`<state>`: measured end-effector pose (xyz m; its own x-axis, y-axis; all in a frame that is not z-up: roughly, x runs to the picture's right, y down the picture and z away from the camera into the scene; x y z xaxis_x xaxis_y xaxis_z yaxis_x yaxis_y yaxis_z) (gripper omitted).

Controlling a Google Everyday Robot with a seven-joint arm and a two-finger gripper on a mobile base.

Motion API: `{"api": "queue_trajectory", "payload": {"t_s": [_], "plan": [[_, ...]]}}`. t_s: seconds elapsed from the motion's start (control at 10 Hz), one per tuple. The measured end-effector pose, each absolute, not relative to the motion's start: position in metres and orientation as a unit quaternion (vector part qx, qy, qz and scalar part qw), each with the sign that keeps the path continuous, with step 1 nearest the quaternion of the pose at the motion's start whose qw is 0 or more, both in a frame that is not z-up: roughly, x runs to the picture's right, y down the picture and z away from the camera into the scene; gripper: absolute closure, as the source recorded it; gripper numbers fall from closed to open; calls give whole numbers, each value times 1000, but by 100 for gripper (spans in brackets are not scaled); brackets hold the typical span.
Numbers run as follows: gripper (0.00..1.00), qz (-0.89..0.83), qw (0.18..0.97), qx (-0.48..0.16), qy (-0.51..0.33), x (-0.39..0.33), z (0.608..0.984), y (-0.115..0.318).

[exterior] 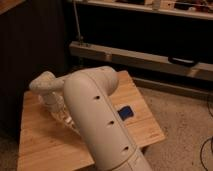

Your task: Stand the bottle upright

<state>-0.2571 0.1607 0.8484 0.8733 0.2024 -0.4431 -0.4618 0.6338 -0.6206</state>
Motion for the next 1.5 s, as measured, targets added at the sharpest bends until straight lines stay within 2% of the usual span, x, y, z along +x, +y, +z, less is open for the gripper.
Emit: {"api": "queue_trajectory", "payload": {"t_s": [0.5, 1.2, 1.5], "plan": [[90, 188, 902, -371, 116, -257, 833, 148], [90, 140, 932, -321, -90, -277, 776, 111], [90, 119, 930, -320, -137, -285, 767, 109]]}}
